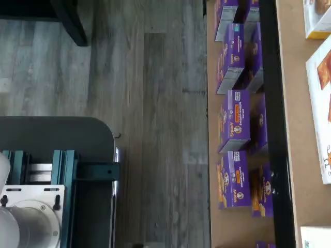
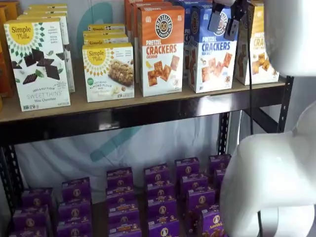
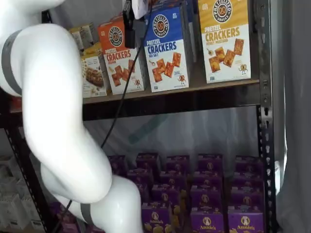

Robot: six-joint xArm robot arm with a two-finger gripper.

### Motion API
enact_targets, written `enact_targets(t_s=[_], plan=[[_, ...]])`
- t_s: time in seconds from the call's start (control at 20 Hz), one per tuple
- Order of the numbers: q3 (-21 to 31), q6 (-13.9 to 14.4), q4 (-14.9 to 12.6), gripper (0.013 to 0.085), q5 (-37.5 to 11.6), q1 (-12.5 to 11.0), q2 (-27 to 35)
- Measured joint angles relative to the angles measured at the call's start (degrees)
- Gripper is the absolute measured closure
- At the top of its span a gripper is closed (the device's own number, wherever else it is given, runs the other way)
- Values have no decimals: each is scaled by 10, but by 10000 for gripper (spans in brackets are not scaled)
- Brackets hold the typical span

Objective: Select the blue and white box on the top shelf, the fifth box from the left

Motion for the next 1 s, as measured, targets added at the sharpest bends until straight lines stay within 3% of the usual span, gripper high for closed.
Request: enact_targets(t_s=[0.2, 0.45, 0.75, 1.0], plan=[[9, 2, -14, 130, -7, 9, -5], [23, 1, -8, 130, -20, 7, -13], [12, -8, 58, 130, -38, -36, -17], [-15, -11, 139, 130, -48, -89, -11]])
